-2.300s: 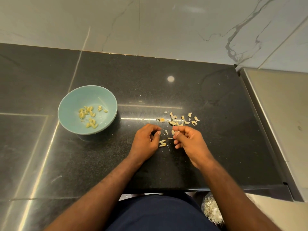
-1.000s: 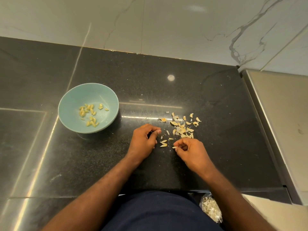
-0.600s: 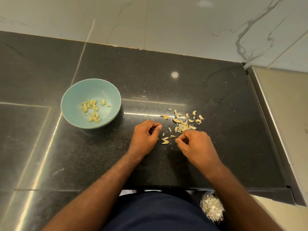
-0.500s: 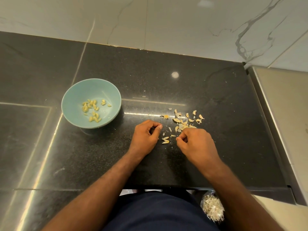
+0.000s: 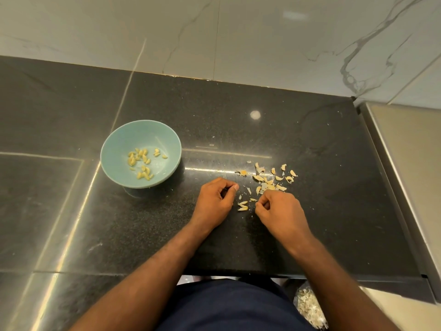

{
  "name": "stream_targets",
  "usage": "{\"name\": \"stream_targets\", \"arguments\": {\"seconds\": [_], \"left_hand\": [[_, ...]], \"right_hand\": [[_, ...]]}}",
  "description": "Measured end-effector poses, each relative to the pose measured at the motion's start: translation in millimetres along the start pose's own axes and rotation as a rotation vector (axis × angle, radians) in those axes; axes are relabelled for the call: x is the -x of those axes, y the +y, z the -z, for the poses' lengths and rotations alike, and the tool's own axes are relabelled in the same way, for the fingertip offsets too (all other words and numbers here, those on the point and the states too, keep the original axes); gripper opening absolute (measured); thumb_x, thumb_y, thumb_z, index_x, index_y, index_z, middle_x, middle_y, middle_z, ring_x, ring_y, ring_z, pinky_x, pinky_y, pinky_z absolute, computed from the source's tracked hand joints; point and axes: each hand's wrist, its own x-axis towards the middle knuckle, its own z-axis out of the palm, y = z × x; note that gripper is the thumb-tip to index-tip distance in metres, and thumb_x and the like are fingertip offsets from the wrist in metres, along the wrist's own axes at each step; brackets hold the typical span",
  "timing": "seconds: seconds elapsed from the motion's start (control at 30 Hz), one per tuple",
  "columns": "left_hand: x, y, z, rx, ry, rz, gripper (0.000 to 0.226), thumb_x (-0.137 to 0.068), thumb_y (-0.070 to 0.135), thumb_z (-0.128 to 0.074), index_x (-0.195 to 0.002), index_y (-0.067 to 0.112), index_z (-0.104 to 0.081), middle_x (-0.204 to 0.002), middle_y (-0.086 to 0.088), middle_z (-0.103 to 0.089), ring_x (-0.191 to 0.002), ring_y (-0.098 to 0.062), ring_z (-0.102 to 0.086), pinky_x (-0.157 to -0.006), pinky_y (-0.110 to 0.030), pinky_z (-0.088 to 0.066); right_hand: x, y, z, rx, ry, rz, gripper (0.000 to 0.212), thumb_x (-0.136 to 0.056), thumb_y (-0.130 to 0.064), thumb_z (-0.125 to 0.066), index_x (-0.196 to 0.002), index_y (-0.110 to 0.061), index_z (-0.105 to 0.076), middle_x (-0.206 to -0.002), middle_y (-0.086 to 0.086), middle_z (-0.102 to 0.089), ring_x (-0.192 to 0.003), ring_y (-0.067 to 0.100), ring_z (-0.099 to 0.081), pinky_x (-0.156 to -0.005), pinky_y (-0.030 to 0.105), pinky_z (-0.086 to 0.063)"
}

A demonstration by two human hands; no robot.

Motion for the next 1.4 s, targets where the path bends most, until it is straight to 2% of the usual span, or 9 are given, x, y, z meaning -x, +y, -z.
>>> {"name": "stream_targets", "arguments": {"seconds": [0.17,0.3,0.47,0.57,0.67,0.87,0.97,1.1,1.4], "left_hand": [[2,0,-1,-0.032,-0.045,-0.041,0.010,-0.096,0.023,-0.063,-0.100,0.018,-0.071,-0.084,0.007,-0.066,-0.077,-0.007,-0.061,-0.070,-0.022,-0.051],[-1,7,-4,0.004,-0.090,-0.012,0.015,-0.096,0.026,-0.064,-0.107,0.020,-0.072,-0.097,0.007,-0.068,-0.088,-0.002,-0.060,-0.076,-0.018,-0.050],[-8,31,-16,0.211,-0.245,0.058,0.014,-0.097,0.024,-0.062,-0.102,0.019,-0.074,-0.084,0.009,-0.069,-0.071,0.000,-0.059,-0.068,-0.020,-0.050],[-14,41,-19,0.392,-0.249,0.176,0.013,-0.096,0.022,-0.063,-0.092,0.016,-0.074,-0.071,0.007,-0.067,-0.059,-0.004,-0.055,-0.057,-0.021,-0.047],[-22,46,-20,0.497,-0.295,0.262,0.016,-0.094,0.024,-0.066,-0.081,0.017,-0.073,-0.072,0.000,-0.068,-0.057,-0.010,-0.053,-0.051,-0.021,-0.042],[-39,60,-17,0.633,-0.454,0.323,0.016,-0.096,0.013,-0.061,-0.094,0.001,-0.072,-0.085,-0.007,-0.069,-0.060,-0.012,-0.055,-0.049,-0.021,-0.039],[-46,67,-13,0.661,-0.490,0.321,0.014,-0.096,0.009,-0.060,-0.096,0.000,-0.071,-0.085,-0.008,-0.069,-0.062,-0.011,-0.056,-0.049,-0.019,-0.040],[-49,72,-7,0.673,-0.456,0.320,0.013,-0.094,0.008,-0.062,-0.094,-0.001,-0.071,-0.082,-0.008,-0.069,-0.060,-0.011,-0.056,-0.048,-0.019,-0.040],[-47,69,4,0.571,-0.384,0.299,0.007,-0.090,0.004,-0.066,-0.089,0.000,-0.072,-0.078,-0.009,-0.069,-0.059,-0.010,-0.057,-0.047,-0.020,-0.041]], "right_hand": [[-2,4,-7,-0.154,0.040,0.005,0.006,-0.094,-0.018,-0.066,-0.094,-0.024,-0.069,-0.083,-0.011,-0.064,-0.076,0.005,-0.061,-0.076,0.028,-0.056],[-5,6,-6,-0.399,0.096,0.007,0.012,-0.093,-0.014,-0.068,-0.096,-0.024,-0.071,-0.085,-0.011,-0.068,-0.080,0.003,-0.064,-0.076,0.024,-0.054],[-5,9,-3,-0.729,0.100,-0.034,0.016,-0.093,-0.009,-0.067,-0.095,-0.024,-0.075,-0.089,-0.005,-0.075,-0.086,0.011,-0.072,-0.080,0.039,-0.061],[-5,10,5,-0.814,0.161,-0.055,0.017,-0.093,-0.008,-0.068,-0.094,-0.023,-0.076,-0.088,-0.006,-0.076,-0.084,0.013,-0.072,-0.076,0.035,-0.061],[-4,11,11,-0.878,0.192,-0.086,0.013,-0.091,-0.010,-0.071,-0.093,-0.022,-0.076,-0.086,-0.006,-0.076,-0.084,0.014,-0.072,-0.071,0.031,-0.061],[-4,15,25,-0.944,0.260,-0.090,0.009,-0.091,-0.011,-0.072,-0.095,-0.018,-0.076,-0.087,-0.001,-0.076,-0.084,0.018,-0.072,-0.073,0.033,-0.062],[-7,13,31,-0.965,0.299,-0.072,0.010,-0.089,-0.009,-0.073,-0.094,-0.017,-0.077,-0.084,0.002,-0.076,-0.077,0.019,-0.071,-0.069,0.027,-0.058],[-11,10,35,-0.948,0.300,-0.024,0.009,-0.088,-0.011,-0.075,-0.094,-0.016,-0.076,-0.083,0.000,-0.076,-0.075,0.010,-0.070,-0.070,0.022,-0.054],[-9,0,34,-0.815,0.279,0.022,0.010,-0.088,-0.017,-0.075,-0.097,-0.018,-0.077,-0.084,-0.004,-0.075,-0.080,0.011,-0.071,-0.073,0.023,-0.057]]}}
